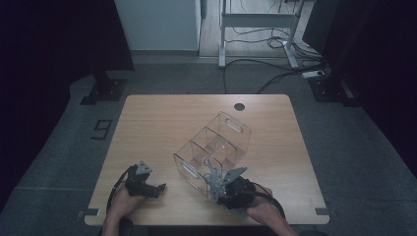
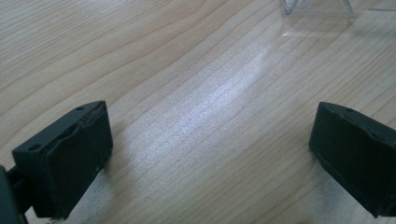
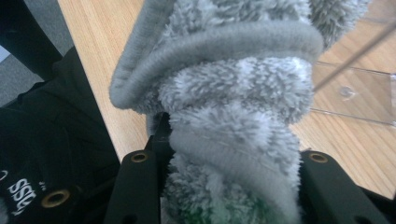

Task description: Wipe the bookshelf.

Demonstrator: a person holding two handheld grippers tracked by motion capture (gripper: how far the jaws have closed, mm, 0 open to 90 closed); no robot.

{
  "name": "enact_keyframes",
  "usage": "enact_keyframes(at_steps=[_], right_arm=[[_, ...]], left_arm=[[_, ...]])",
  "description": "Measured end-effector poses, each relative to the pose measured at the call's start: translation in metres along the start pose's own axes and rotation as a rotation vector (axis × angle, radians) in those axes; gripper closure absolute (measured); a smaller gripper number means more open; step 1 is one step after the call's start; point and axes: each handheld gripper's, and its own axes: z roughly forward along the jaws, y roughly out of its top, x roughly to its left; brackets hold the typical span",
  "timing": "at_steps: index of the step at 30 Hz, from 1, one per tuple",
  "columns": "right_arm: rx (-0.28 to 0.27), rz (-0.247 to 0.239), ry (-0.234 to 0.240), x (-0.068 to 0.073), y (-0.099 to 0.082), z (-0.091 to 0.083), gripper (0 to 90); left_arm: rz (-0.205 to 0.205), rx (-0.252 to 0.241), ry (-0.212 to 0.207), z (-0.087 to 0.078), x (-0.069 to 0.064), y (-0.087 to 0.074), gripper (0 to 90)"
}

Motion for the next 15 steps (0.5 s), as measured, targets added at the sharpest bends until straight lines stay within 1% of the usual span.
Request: enact_keyframes(at_steps=[3, 9, 12, 15], right_arm=[[-0.010, 0.010, -0.001, -0.002, -0.002, -0.009, 57.1], [-0.049, 0.034, -0.004, -0.008, -0.006, -0.029, 57.1], [-0.059, 0.052, -0.012, -0.013, -0.007, -0.039, 57.1], [-0.073, 0.060, -0.025, -0.018, -0.009, -0.048, 57.1]], left_arm=[[0.000, 0.000, -0.001, 0.000, 0.000, 0.000, 0.0], [0.000, -0.001, 0.001, 0.000, 0.000, 0.000, 0.0], [0.000, -0.001, -0.001, 0.000, 0.000, 0.000, 0.0], [0.001, -0.001, -0.001, 0.000, 0.000, 0.000, 0.0]])
